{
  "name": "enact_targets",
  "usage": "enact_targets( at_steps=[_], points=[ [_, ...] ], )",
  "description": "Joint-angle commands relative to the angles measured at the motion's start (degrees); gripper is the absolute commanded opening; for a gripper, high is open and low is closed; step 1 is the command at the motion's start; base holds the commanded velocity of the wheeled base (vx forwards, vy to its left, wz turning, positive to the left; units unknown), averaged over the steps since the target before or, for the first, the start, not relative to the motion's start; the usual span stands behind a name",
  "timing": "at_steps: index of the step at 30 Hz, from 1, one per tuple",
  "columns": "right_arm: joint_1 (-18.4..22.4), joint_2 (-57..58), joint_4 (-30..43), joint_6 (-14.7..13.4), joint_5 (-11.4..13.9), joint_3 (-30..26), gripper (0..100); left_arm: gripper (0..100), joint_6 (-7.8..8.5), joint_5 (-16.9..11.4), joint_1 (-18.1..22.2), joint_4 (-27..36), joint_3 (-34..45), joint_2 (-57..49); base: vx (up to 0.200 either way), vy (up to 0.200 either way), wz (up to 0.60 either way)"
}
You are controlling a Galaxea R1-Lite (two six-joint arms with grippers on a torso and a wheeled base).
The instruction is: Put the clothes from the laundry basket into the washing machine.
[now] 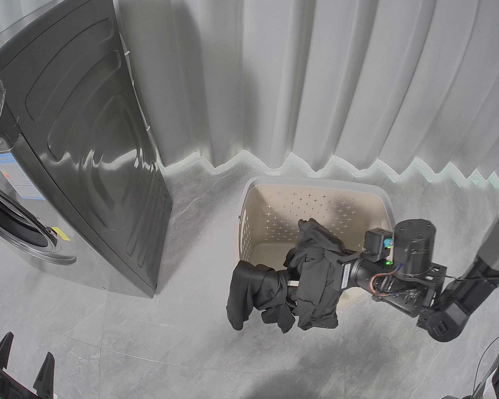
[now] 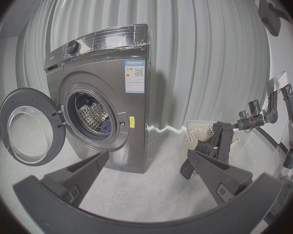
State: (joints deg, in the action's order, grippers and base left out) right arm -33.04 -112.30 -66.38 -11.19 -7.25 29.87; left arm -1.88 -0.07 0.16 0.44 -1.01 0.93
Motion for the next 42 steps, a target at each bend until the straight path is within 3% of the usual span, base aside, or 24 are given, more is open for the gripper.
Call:
enact_targets(
  at_steps=[1,8,11,12,15,22,38,42],
  points=[
    [-0.3,18.1,0.3,0.1,0.3,-6.2,0,100,0.30,0.0,0.0,0.0,0.8,-0.8,0.000,0.000,0.00],
    [-0.3,28.6,1.9,0.4,0.5,-6.1,0,100,0.65,0.0,0.0,0.0,0.8,-0.8,0.000,0.000,0.00],
    [-0.4,29.4,2.8,1.9,0.3,-5.4,0,100,0.65,-0.1,0.0,-0.1,0.8,-0.8,0.000,0.000,0.00],
    [-0.1,29.9,3.1,4.0,0.4,-4.7,0,100,0.65,-0.1,0.0,-0.1,0.8,-0.8,0.000,0.000,0.00],
    [0.5,31.4,4.2,4.8,0.3,-4.7,0,100,0.65,-0.1,0.0,0.0,0.8,-0.8,-0.067,0.000,0.00],
    [0.5,34.4,11.7,4.0,0.4,-5.7,0,100,0.65,-0.4,0.0,0.0,0.8,-0.8,-0.200,0.000,0.00],
    [-0.4,36.5,11.9,4.1,1.4,-6.5,0,100,0.56,-0.4,0.0,0.0,0.8,-0.8,-0.200,0.000,0.00],
    [-0.4,36.5,11.9,4.1,1.5,-6.8,0,100,0.65,-0.4,0.0,0.0,0.7,-0.8,0.000,0.000,0.00]
  ],
)
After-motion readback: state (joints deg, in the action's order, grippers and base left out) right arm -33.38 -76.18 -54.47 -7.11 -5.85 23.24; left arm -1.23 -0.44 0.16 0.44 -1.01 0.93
